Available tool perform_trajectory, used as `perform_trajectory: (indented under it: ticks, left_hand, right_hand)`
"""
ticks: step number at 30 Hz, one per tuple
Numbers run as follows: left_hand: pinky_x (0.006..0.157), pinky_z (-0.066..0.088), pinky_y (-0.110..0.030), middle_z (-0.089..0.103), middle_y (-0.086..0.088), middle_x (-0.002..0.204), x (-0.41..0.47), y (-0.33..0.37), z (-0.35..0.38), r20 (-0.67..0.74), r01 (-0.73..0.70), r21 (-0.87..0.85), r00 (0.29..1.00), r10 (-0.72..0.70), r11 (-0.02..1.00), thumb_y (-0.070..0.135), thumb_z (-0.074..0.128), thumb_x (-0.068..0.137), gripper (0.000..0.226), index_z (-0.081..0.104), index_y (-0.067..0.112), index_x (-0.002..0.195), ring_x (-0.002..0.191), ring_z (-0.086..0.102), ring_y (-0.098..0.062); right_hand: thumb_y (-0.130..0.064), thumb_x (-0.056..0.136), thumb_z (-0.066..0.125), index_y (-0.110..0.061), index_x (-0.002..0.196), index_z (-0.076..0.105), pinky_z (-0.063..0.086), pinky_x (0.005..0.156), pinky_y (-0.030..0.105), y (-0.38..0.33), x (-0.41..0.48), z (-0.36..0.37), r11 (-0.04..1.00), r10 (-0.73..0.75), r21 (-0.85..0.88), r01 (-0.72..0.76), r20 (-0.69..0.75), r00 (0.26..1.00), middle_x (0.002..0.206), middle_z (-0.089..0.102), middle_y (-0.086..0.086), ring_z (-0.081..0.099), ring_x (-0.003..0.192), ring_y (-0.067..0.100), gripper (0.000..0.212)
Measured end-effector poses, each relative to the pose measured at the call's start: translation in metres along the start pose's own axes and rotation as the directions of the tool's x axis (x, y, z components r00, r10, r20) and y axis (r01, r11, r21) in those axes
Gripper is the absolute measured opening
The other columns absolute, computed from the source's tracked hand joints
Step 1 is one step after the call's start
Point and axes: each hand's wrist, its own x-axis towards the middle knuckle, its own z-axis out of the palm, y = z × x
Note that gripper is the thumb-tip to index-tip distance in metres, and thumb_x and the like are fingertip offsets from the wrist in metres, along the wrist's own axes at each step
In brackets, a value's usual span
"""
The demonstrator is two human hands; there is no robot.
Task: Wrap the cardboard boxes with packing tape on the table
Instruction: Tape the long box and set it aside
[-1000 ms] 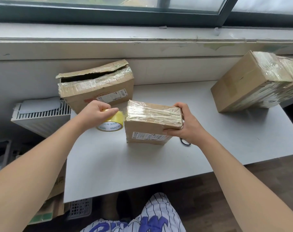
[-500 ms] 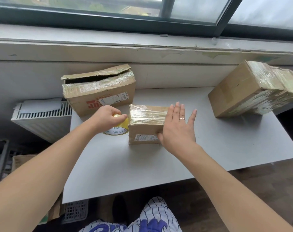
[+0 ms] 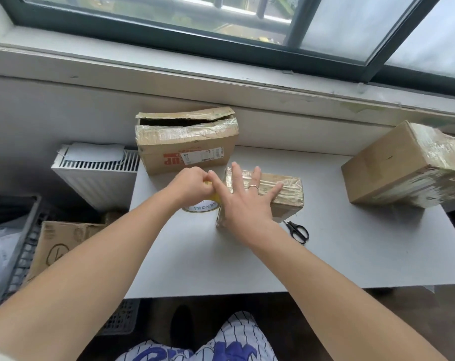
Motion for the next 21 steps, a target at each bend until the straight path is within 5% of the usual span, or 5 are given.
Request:
perform_trajectory:
  ticks: [4, 9, 12, 17, 21]
  left_hand:
    - [0.055, 0.026, -0.032, 0.032, 0.001, 0.055, -0.017, -0.005, -0.018, 0.023, -0.021, -0.169, 0.999, 0.025, 0.985, 0.045, 0.063, 0.097, 0.052, 0.043, 0.012, 0.062, 0.051, 0.030, -0.018]
    - [0.064, 0.032, -0.036, 0.044, -0.007, 0.066, -0.050, 0.015, -0.051, 0.003, -0.192, -0.279, 0.980, 0.201, 0.941, 0.067, 0.060, 0.087, 0.073, 0.057, -0.005, 0.077, 0.062, 0.040, -0.019]
    - [0.066, 0.034, -0.034, 0.047, -0.005, 0.068, -0.066, 0.027, -0.064, 0.019, -0.229, -0.364, 0.967, 0.253, 0.903, 0.062, 0.062, 0.088, 0.054, 0.067, 0.011, 0.072, 0.064, 0.043, -0.019]
    - [0.055, 0.027, -0.027, 0.039, 0.003, 0.062, -0.066, 0.040, -0.051, 0.066, -0.177, -0.223, 0.978, 0.196, 0.959, 0.050, 0.063, 0.099, 0.051, 0.059, 0.006, 0.071, 0.054, 0.035, -0.012]
    - [0.045, 0.038, -0.021, 0.052, -0.001, 0.057, -0.058, 0.041, -0.058, 0.043, -0.143, -0.057, 0.988, 0.145, 0.988, 0.051, 0.065, 0.096, 0.052, 0.069, 0.003, 0.076, 0.047, 0.049, -0.011]
  right_hand:
    - [-0.022, 0.083, 0.081, -0.040, 0.159, 0.000, 0.025, 0.098, 0.088, 0.033, 0.007, -0.019, 0.996, -0.044, 0.077, 0.045, -0.015, 0.999, 0.149, 0.022, 0.002, 0.023, 0.143, 0.046, 0.113]
    - [-0.027, 0.069, 0.092, -0.043, 0.145, 0.032, 0.048, 0.098, 0.045, 0.081, 0.010, -0.037, 0.865, -0.195, 0.435, 0.250, -0.168, 0.966, 0.140, 0.033, -0.016, 0.049, 0.123, 0.022, 0.098]
    - [-0.023, 0.065, 0.094, -0.045, 0.139, 0.036, 0.050, 0.101, 0.040, 0.093, 0.010, -0.037, 0.720, -0.210, 0.631, 0.289, -0.198, 0.957, 0.135, 0.036, -0.022, 0.052, 0.118, 0.013, 0.096]
    - [-0.025, 0.061, 0.090, -0.045, 0.139, 0.039, 0.052, 0.101, 0.040, 0.111, 0.030, -0.015, 0.563, -0.253, 0.783, 0.265, -0.143, 0.957, 0.137, 0.046, -0.012, 0.053, 0.128, 0.013, 0.095]
    - [-0.007, 0.071, 0.089, -0.039, 0.135, 0.037, 0.047, 0.100, 0.030, 0.150, 0.036, 0.005, 0.574, -0.167, 0.806, 0.147, -0.061, 0.984, 0.139, 0.044, -0.013, 0.052, 0.133, 0.019, 0.088]
